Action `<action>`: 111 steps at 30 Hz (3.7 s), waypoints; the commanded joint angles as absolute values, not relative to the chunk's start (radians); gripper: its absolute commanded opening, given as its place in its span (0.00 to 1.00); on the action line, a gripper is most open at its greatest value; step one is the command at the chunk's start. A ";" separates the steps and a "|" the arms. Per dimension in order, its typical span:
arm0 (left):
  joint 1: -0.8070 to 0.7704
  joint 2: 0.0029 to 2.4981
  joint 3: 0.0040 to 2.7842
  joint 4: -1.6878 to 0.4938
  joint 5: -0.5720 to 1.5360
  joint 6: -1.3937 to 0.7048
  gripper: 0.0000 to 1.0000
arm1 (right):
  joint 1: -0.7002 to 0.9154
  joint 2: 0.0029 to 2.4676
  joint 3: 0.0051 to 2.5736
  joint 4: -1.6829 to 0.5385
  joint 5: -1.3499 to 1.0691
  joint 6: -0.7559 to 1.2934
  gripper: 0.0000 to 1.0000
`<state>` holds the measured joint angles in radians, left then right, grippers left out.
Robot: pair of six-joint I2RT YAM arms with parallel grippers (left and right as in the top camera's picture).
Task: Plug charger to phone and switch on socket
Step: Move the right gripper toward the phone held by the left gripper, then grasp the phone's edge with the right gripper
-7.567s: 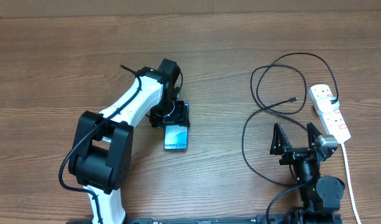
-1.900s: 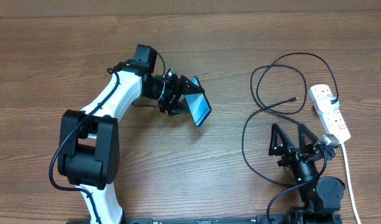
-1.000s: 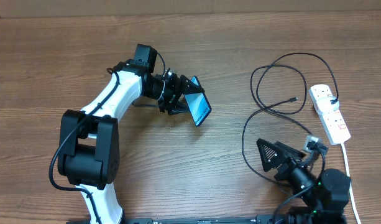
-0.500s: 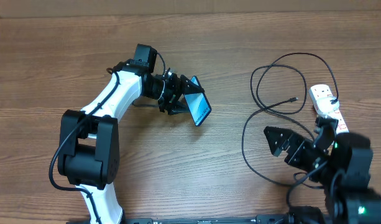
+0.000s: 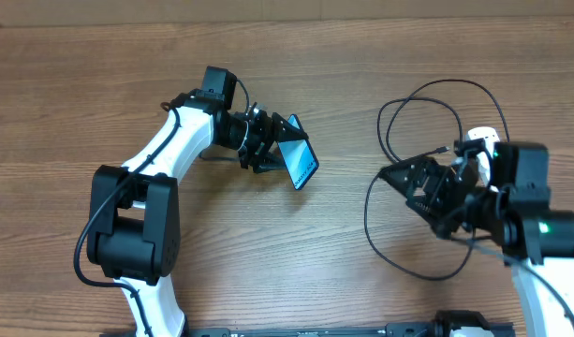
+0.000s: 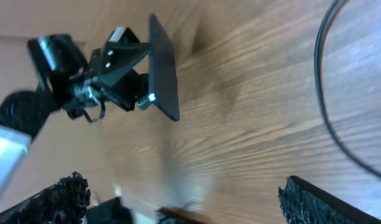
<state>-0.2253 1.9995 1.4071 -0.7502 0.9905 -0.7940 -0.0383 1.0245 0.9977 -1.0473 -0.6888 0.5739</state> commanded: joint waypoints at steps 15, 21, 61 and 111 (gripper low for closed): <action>-0.223 2.008 1.432 -0.754 1.078 -0.818 0.60 | 0.143 1.270 1.015 -0.947 -0.508 0.614 1.00; -0.223 2.008 1.432 -0.754 1.094 -0.847 0.60 | 0.274 1.270 1.015 -0.943 -0.392 0.637 1.00; -0.223 2.008 1.432 -0.746 1.108 -0.937 0.61 | 0.413 1.271 1.015 -0.632 -0.204 0.673 1.00; -0.224 2.008 1.432 -0.529 1.090 -1.280 0.60 | 0.523 1.518 1.012 -0.254 -0.130 0.567 0.64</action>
